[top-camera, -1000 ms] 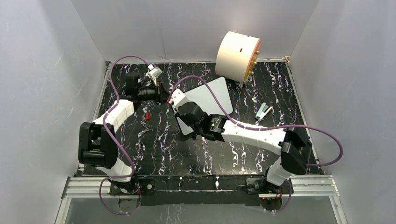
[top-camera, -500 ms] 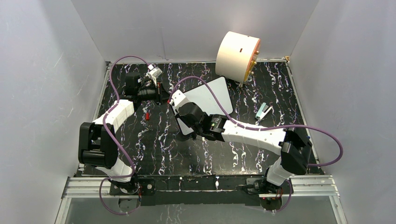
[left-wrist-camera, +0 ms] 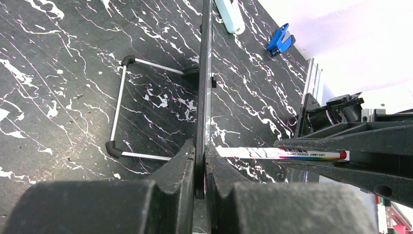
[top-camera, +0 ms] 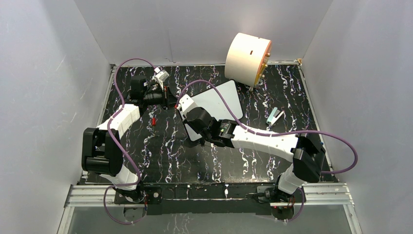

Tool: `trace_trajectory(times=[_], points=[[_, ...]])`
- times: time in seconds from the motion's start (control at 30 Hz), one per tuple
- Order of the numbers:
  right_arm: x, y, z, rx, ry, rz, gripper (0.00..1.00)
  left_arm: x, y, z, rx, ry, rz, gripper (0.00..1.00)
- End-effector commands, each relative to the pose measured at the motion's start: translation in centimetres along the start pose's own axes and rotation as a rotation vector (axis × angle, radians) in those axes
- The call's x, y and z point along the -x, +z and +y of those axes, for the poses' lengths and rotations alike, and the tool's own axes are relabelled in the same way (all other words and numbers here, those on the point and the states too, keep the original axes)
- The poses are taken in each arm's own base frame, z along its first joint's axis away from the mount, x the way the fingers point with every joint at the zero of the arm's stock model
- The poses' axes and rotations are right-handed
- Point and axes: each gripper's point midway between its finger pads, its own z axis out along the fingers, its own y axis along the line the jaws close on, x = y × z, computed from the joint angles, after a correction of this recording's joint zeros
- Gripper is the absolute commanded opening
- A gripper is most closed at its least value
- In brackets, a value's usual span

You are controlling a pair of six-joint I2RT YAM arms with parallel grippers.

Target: Write a sentence on the whiteboard

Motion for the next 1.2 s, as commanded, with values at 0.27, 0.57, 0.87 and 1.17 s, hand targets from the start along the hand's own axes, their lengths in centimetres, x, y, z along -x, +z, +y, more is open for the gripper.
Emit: trace_trajectory(times=[0.27,0.57,0.87,1.17], points=[[0.6,-0.8,-0.6,-0.002,0.053,-0.019,0.00,-2.1,0.8,-0.2,-0.007,-0.038,0.058,0.00],[0.5,-1.0,-0.6,0.003,0.056,-0.014,0.00,-2.0,0.8,-0.2,-0.006,-0.035,0.056,0.00],[1.2,-0.8,-0.6,-0.002,0.061,-0.043,0.00,-2.1,0.8,-0.2,-0.007,-0.037,0.058,0.00],[2.4,-0.5,-1.1,-0.033,0.078,-0.087,0.00,-2.0,0.8,-0.3,-0.009,-0.035,0.057,0.00]])
